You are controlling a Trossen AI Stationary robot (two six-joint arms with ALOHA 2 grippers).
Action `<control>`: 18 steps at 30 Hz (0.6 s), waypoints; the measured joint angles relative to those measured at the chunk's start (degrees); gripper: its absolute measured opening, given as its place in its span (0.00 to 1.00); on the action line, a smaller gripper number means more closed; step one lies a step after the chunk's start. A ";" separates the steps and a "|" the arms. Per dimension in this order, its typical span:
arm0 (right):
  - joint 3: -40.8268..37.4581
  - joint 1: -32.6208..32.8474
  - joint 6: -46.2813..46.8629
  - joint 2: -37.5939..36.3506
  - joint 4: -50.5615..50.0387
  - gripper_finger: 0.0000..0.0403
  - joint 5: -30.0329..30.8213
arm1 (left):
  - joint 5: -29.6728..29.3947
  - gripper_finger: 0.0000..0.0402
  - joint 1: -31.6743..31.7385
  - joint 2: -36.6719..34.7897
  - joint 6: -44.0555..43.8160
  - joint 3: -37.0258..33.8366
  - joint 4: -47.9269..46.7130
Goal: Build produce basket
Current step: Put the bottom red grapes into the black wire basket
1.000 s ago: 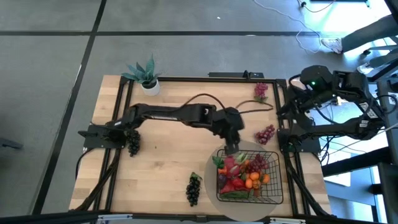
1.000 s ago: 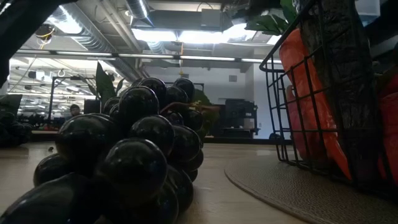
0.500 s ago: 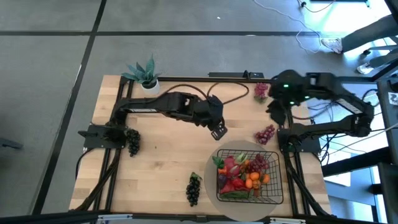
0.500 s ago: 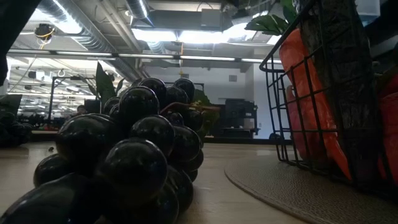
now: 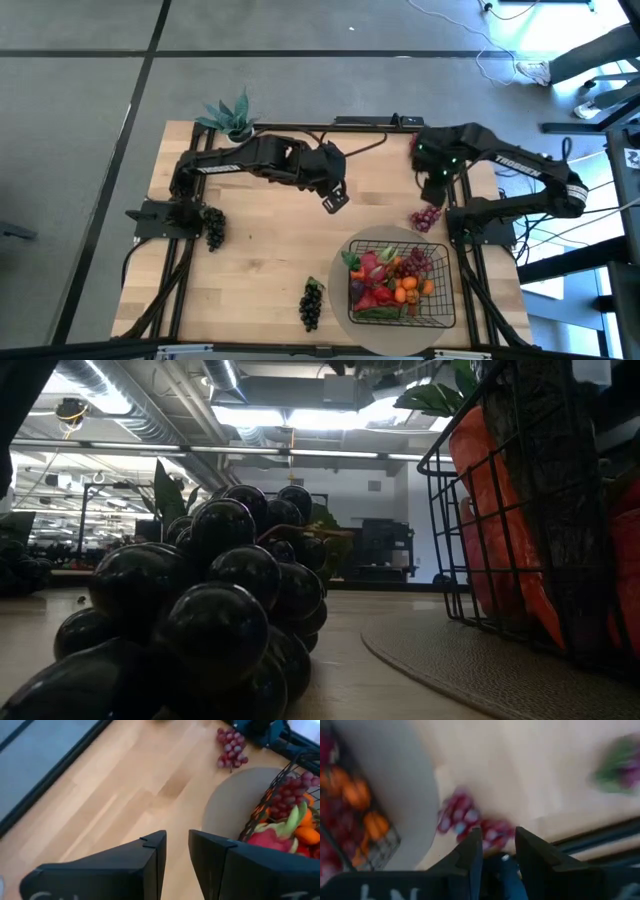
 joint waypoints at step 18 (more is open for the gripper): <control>-15.46 0.04 3.08 1.82 11.45 0.26 -7.54 | 2.39 0.17 5.33 -0.72 8.04 0.00 -4.04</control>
